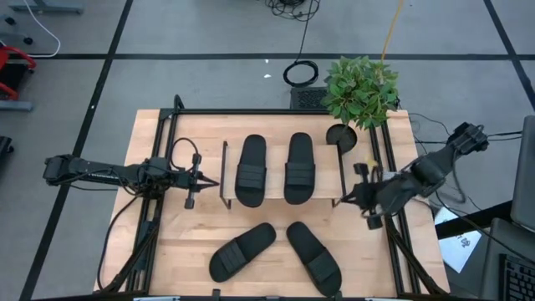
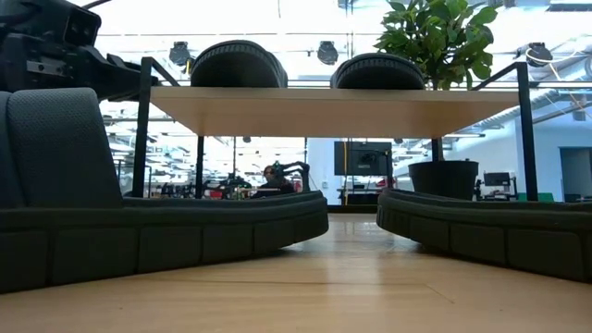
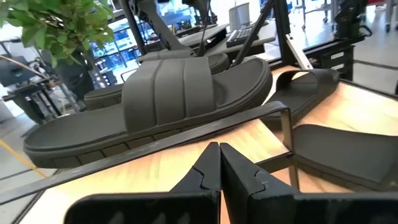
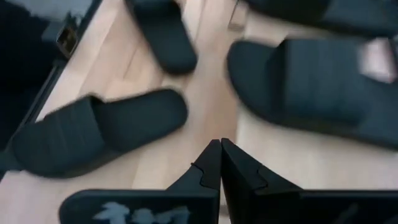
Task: Pick and place slides into the shelf
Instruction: Put the black slipper under the shelf
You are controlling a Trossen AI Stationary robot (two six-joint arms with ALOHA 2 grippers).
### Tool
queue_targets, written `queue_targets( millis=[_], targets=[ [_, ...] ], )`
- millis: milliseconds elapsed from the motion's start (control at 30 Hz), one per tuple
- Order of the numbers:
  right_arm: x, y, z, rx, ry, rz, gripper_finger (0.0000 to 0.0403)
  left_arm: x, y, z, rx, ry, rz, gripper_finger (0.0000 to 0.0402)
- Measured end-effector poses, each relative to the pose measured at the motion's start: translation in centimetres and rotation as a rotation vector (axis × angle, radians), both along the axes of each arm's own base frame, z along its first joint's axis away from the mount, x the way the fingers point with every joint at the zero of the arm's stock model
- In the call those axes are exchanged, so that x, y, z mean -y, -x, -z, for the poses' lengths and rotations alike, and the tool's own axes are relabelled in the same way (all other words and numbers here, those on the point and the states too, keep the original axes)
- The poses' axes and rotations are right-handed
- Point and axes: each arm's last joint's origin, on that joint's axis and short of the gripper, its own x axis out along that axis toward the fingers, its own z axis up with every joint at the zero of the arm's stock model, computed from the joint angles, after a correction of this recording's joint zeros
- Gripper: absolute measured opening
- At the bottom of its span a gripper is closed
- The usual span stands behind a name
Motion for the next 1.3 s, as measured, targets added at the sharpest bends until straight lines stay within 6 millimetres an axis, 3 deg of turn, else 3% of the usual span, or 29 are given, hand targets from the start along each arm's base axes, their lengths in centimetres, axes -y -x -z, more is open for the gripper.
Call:
queue_targets(
  millis=[367,600,900,1300],
  targets=[
    [3.5,5.0,-3.3,0.263,-0.025,-0.072,0.0,0.4,0.0,0.2,-0.014,-0.033,0.029,0.0005],
    [5.3,7.6,-3.2,0.479,-0.011,-0.126,0.0,0.7,0.0,0.0,0.011,-0.076,0.051,0.0005],
    [6.9,9.3,1.2,0.54,-0.108,0.067,0.0,0.7,0.0,-0.2,0.036,-0.087,0.049,0.0005],
    [5.8,8.2,6.8,0.672,-0.271,0.012,0.0,0.6,0.0,-0.2,0.031,-0.08,0.048,0.0005]
  ],
)
